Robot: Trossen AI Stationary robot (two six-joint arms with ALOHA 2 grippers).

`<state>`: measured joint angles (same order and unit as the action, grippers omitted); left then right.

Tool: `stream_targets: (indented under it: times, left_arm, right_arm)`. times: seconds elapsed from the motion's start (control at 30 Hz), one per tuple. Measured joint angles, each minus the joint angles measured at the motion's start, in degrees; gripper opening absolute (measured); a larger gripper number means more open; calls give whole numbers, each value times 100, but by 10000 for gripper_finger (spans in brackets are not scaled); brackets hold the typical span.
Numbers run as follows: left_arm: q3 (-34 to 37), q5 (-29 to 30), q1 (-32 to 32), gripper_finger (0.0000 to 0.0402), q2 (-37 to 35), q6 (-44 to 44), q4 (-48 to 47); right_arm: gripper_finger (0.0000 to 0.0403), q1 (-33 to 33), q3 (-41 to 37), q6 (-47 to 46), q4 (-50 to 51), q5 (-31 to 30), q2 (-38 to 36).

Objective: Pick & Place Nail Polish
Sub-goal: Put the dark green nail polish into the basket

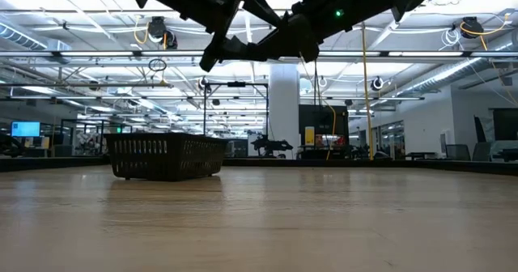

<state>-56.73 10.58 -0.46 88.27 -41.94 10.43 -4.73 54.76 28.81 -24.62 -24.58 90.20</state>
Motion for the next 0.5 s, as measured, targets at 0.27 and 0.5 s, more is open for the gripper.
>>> stream_targets:
  times: [0.27,0.5]
  left_arm:
    - [0,-593,179,238,-3,-69,-34]
    - [2,-673,313,83,-3,-133,-168]
  right_arm:
    - [102,-37,4,183,-35,-89,2]
    - [104,-35,4,240,23,-133,-7]
